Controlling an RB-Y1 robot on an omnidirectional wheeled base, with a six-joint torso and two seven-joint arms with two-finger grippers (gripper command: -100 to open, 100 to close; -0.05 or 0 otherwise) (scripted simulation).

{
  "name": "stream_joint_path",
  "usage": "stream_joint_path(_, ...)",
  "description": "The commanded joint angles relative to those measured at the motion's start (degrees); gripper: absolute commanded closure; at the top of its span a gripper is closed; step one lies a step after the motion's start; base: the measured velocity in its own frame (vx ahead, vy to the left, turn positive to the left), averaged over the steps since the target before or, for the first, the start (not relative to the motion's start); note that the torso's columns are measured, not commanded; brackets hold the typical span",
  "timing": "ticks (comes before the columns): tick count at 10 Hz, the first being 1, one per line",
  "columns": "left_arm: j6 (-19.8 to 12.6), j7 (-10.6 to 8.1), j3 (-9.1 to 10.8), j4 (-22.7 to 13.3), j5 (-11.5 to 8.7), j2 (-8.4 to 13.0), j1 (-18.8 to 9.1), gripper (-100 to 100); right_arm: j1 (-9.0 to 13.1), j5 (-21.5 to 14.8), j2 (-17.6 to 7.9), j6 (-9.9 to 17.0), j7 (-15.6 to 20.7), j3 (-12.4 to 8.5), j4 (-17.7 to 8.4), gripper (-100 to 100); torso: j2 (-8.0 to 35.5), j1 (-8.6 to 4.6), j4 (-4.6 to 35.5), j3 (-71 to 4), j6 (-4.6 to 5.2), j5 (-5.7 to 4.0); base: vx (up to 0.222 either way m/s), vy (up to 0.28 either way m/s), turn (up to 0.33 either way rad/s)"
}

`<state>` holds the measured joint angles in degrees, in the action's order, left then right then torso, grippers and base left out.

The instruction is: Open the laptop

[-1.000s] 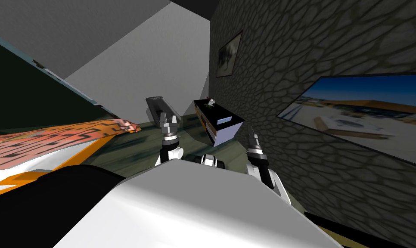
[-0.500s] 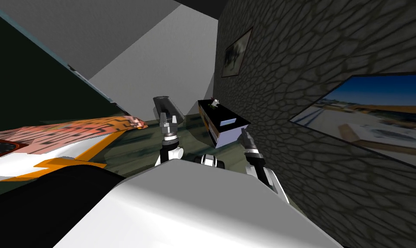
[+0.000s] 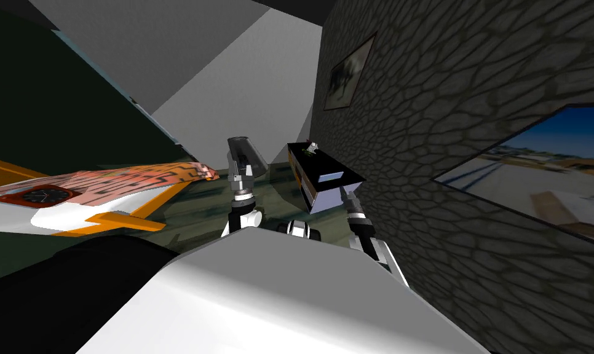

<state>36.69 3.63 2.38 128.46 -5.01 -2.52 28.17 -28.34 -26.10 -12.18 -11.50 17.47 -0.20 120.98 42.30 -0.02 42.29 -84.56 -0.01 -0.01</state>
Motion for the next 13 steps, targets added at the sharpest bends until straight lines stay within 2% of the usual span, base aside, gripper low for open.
stream_joint_path(1, 0.0, 0.00, 0.00, 0.0, 0.0, 0.0, 0.0, 0, 0.0, -4.2, -0.6, 2.2, 1.2, 0.4, -1.0, -100, -0.1, -0.02, 0.0, 0.0, 0.00, 0.00, 0.049, -0.010, 0.096)
stream_joint_path(4, 0.0, 0.00, 0.00, 0.0, 0.0, 0.0, 0.0, 0, 0.2, -9.0, -1.3, 4.9, 2.9, 1.0, -2.6, -100, 0.0, 0.03, 0.0, 0.0, 0.03, 0.01, 0.038, -0.005, 0.143)
stream_joint_path(5, 0.0, 0.00, 0.00, 0.0, 0.0, 0.0, 0.0, 0, 0.2, -9.6, -1.3, 4.9, 2.9, 1.0, -2.6, -100, 0.0, 0.04, 0.0, 0.0, 0.00, 0.01, 0.036, -0.008, 0.081)
stream_joint_path(6, 0.0, 0.00, 0.00, 0.0, 0.0, 0.0, 0.0, 0, 0.3, -11.8, -1.6, 6.3, 3.8, 1.3, -3.5, -100, 0.0, 0.01, 0.0, 0.0, 0.04, 0.01, 0.049, -0.008, 0.172)
stream_joint_path(7, 0.0, 0.00, 0.00, 0.0, 0.0, 0.0, 0.0, 0, 0.3, -12.4, -1.6, 6.3, 3.8, 1.3, -3.5, -100, -0.1, 0.01, 0.0, 0.0, -0.01, 0.00, 0.038, -0.008, 0.089)
stream_joint_path(8, 0.0, 0.00, 0.01, 0.0, 0.0, 0.0, 0.0, 0, 0.4, -14.5, -2.0, 7.8, 4.7, 1.6, -4.5, -100, 0.0, 0.02, 0.0, 0.0, 0.03, 0.01, 0.042, -0.008, 0.141)
stream_joint_path(9, 0.0, 0.00, 0.00, 0.0, 0.0, 0.0, 0.0, 0, 0.4, -15.2, -2.0, 7.8, 4.7, 1.6, -4.5, -100, 0.0, 0.02, 0.0, 0.0, 0.00, 0.01, 0.037, -0.012, 0.091)
stream_joint_path(10, 0.0, 0.00, 0.01, 0.0, 0.0, 0.0, 0.0, 0, 0.5, -17.3, -2.4, 9.2, 5.5, 1.9, -5.5, -100, 0.0, 0.01, 0.0, 0.0, 0.02, 0.01, 0.040, -0.014, 0.176)
stream_joint_path(11, 0.0, 0.00, 0.00, 0.0, 0.0, 0.0, 0.0, 0, 0.5, -18.0, -2.4, 9.2, 5.5, 1.9, -5.5, -100, 0.0, 0.00, 0.0, 0.0, 0.00, 0.00, 0.035, -0.012, 0.093)
stream_joint_path(12, 0.0, 0.00, 0.01, 0.0, 0.0, 0.0, 0.0, 0, 0.6, -20.1, -2.9, 10.7, 6.4, 2.2, -6.6, -100, 0.0, 0.02, 0.0, 0.0, 0.03, 0.01, 0.043, -0.012, 0.166)
stream_joint_path(13, 0.0, 0.00, 0.00, 0.0, 0.0, 0.0, 0.0, 0, 0.6, -20.8, -2.9, 10.7, 6.4, 2.2, -6.6, -100, 0.0, 0.02, 0.0, 0.0, 0.00, 0.01, 0.039, -0.010, 0.098)
